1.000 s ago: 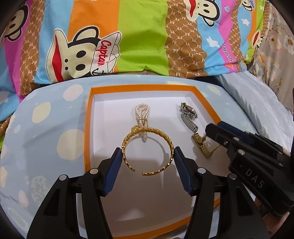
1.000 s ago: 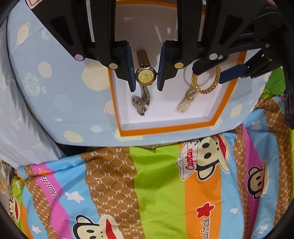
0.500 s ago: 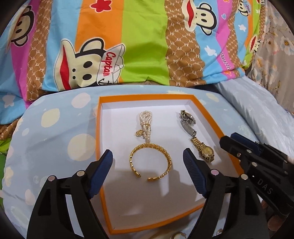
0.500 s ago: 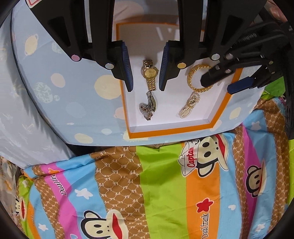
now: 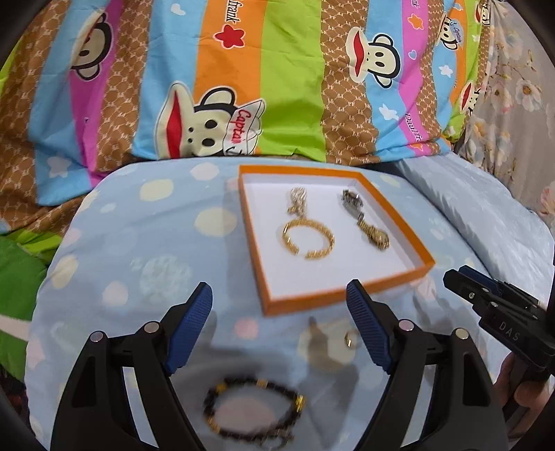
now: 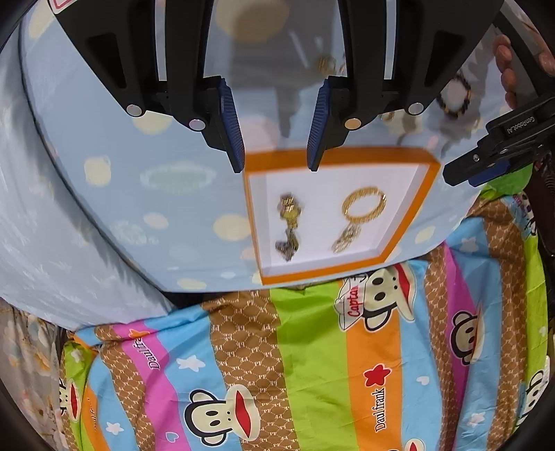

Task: Organize jewelry
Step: 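Move the left gripper toward the silver ring beside the black-bead bracelet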

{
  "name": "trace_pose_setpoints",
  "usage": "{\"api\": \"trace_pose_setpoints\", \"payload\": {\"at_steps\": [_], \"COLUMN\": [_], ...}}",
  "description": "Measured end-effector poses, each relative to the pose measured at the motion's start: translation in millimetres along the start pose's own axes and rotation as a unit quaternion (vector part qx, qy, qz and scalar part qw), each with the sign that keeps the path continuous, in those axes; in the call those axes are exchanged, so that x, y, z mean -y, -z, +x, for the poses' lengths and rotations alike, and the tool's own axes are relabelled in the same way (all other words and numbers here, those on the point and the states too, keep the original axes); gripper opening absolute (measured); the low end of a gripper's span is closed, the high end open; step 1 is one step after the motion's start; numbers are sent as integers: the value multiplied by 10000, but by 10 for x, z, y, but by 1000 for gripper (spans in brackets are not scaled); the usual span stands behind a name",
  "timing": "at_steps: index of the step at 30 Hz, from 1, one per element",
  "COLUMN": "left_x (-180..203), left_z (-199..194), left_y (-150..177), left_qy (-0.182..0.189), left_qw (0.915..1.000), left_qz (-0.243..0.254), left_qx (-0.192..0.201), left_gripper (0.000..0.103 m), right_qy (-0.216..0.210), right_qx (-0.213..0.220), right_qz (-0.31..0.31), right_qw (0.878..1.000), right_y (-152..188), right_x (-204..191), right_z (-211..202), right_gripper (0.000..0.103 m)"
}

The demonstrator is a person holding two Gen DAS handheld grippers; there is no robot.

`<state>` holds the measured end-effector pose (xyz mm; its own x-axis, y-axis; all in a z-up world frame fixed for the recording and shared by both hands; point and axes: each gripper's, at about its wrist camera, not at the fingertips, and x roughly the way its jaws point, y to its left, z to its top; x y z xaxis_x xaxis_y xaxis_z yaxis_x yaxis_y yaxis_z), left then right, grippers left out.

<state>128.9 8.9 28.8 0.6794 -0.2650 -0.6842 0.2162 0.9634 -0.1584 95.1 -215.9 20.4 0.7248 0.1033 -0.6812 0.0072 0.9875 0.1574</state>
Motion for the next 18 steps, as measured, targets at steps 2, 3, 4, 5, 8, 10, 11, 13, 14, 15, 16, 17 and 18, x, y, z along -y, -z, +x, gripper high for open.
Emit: {"api": "trace_pose_setpoints", "payload": {"at_steps": [2, 3, 4, 5, 8, 10, 11, 13, 14, 15, 16, 17, 18], "left_x": [-50, -68, -95, -114, -173, -187, -186, -191, -191, -189, -188, -187, -188], "left_z": [-61, -81, -107, -130, -204, -230, -240, -248, -242, -236, -236, -244, -249], "left_y": [152, 199, 267, 322, 489, 593, 646, 718, 745, 773, 791, 800, 800], "left_qy": [4, -3, -18, -22, -18, 25, 20, 25, 13, 11, 10, -5, -35], "left_qw": [9999, 9999, 9998, 9997, 9993, 9987, 9984, 9980, 9977, 9974, 9971, 9972, 9973], "left_qz": [-58, -78, -123, -154, -274, -342, -367, -396, -400, -409, -424, -425, -422], "left_qx": [-92, -118, -156, -177, -272, -378, -426, -501, -547, -601, -624, -613, -599], "left_gripper": [77, 77, 77, 77, 77, 77, 77, 77, 77, 77, 77, 77, 77], "right_qy": [-43, -53, -58, -66, -139, -181, -179, -203, -212, -214, -220, -223, -214], "right_qx": [-72, -95, -118, -136, -220, -294, -322, -310, -310, -326, -341, -337, -325], "right_qz": [32, 27, 19, 18, 10, 0, -17, -36, -45, -48, -49, -55, -62], "right_qw": [10000, 9999, 9999, 9999, 9997, 9994, 9993, 9993, 9993, 9992, 9992, 9992, 9992], "right_y": [149, 203, 266, 314, 471, 574, 607, 651, 673, 686, 699, 707, 714], "right_x": [-21, -29, -45, -59, -115, -158, -180, -218, -237, -247, -259, -263, -269], "right_z": [-42, -60, -82, -100, -150, -167, -173, -210, -225, -226, -229, -237, -246], "right_gripper": [37, 37, 37, 37, 37, 37, 37, 37, 37, 37, 37, 37, 37]}}
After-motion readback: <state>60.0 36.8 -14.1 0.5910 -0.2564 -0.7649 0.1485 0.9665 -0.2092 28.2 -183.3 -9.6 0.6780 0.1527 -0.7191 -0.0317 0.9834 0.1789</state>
